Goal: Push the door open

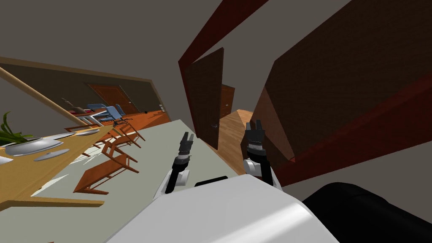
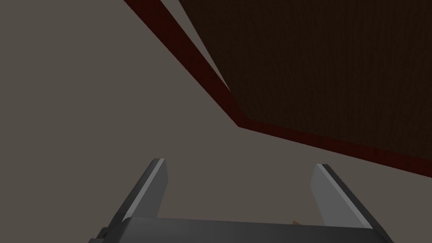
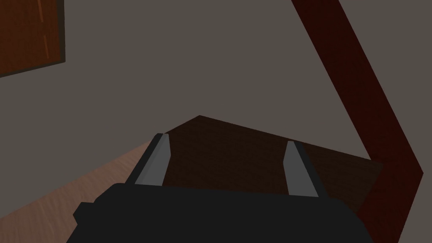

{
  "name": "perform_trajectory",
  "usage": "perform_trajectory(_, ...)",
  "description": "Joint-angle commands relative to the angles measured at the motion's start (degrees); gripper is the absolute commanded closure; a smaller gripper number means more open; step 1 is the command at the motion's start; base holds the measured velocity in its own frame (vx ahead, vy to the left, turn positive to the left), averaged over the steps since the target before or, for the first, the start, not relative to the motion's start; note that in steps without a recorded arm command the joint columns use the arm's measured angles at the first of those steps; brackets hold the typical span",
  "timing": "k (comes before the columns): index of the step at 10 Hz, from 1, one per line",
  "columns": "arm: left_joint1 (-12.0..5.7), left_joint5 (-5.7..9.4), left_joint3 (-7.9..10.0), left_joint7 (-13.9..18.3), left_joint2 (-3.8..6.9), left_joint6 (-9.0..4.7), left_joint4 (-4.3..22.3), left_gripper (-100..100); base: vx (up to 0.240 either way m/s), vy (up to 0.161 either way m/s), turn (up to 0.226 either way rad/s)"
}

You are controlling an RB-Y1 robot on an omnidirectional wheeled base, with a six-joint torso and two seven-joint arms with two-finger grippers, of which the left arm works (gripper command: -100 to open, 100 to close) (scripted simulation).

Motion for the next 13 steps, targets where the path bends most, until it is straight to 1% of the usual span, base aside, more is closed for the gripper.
perform_trajectory(1, -0.51, -0.27, -0.81, 0.5, 0.28, -0.40, 2.5, -100, 0.114, 0.057, -0.034)
perform_trajectory(6, -3.46, -1.18, -3.21, 1.6, 0.63, -1.27, 10.6, -100, 0.096, 0.043, -0.036)
perform_trajectory(8, -4.67, -1.55, -4.20, 2.1, 0.70, -1.63, 14.4, -100, 0.095, 0.058, -0.042)
perform_trajectory(13, -7.70, -2.47, -6.66, 3.3, 0.73, -2.52, 23.0, -100, 0.089, 0.056, -0.036)
